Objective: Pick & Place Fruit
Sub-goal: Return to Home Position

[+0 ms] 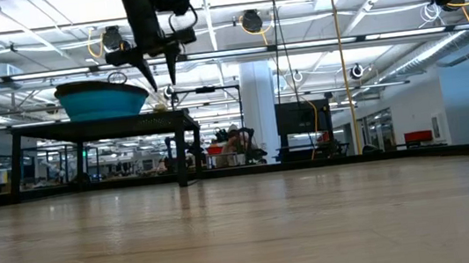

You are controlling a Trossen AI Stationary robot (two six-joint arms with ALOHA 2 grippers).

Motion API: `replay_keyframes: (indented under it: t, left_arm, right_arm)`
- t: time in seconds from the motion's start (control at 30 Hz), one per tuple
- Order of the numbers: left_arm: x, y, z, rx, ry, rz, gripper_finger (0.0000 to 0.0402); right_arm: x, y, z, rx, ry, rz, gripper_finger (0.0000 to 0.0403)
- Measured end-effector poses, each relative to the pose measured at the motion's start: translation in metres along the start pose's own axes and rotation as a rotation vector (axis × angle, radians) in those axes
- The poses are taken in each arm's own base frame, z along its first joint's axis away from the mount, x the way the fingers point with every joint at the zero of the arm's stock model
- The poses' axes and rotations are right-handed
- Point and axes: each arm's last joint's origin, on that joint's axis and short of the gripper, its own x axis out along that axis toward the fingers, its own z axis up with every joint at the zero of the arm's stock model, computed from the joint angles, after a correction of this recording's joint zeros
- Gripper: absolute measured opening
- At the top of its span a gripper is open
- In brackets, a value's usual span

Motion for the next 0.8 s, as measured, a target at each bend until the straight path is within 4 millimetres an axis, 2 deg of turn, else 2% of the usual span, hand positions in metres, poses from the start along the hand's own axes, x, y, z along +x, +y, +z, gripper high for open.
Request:
replay_keyframes:
  t: [0.23, 0.43, 0.63, 0.8]
  left_arm:
    - [-0.039, 0.013, -0.007, -0.005, -0.089, -0.071, 0.0175]
    - [-0.073, 0.021, -0.025, 0.029, -0.166, -0.134, 0.0175]
    - [-0.101, 0.030, -0.048, 0.150, -0.251, -0.171, 0.0175]
    - [-0.120, 0.026, -0.067, 0.293, -0.307, -0.272, 0.0174]
  right_arm:
    - [0.000, 0.000, 0.000, 0.000, 0.000, 0.000, 0.0000]
    - [0.000, 0.000, 0.000, 0.000, 0.000, 0.000, 0.0000]
    - [0.000, 0.000, 0.000, 0.000, 0.000, 0.000, 0.0000]
    - [0.000, 0.000, 0.000, 0.000, 0.000, 0.000, 0.0000]
